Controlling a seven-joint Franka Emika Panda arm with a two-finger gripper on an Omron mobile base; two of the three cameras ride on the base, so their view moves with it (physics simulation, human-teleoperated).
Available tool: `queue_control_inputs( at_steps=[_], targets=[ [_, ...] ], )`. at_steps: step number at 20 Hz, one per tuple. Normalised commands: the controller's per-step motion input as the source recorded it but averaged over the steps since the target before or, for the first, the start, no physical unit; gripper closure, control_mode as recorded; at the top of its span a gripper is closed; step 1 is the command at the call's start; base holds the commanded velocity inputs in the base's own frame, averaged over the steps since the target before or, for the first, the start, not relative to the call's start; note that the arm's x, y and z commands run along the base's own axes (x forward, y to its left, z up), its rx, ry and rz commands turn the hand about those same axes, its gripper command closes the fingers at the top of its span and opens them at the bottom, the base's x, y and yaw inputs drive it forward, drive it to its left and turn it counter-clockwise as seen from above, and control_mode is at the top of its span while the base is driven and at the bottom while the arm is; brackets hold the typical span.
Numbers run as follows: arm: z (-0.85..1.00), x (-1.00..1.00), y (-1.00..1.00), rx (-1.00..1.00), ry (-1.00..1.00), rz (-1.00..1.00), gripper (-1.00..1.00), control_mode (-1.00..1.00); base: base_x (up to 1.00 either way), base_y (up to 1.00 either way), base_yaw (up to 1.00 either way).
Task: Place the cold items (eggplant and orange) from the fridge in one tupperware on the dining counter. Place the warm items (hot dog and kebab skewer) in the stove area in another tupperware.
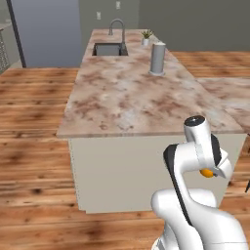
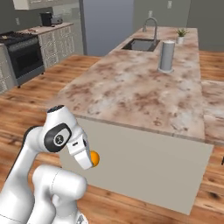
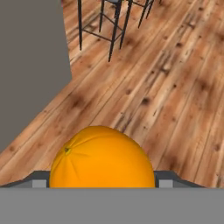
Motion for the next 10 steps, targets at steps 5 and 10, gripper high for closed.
queue_control_inputs(
  at_steps=[5,10],
  targets=[
    [0.0,0.0,0.0,0.0,0.0,0.0,1.0,1.0,0.0,-1.0,-0.01],
    [0.0,0.0,0.0,0.0,0.0,0.0,1.0,1.0,0.0,-1.0,0.0]
  ],
)
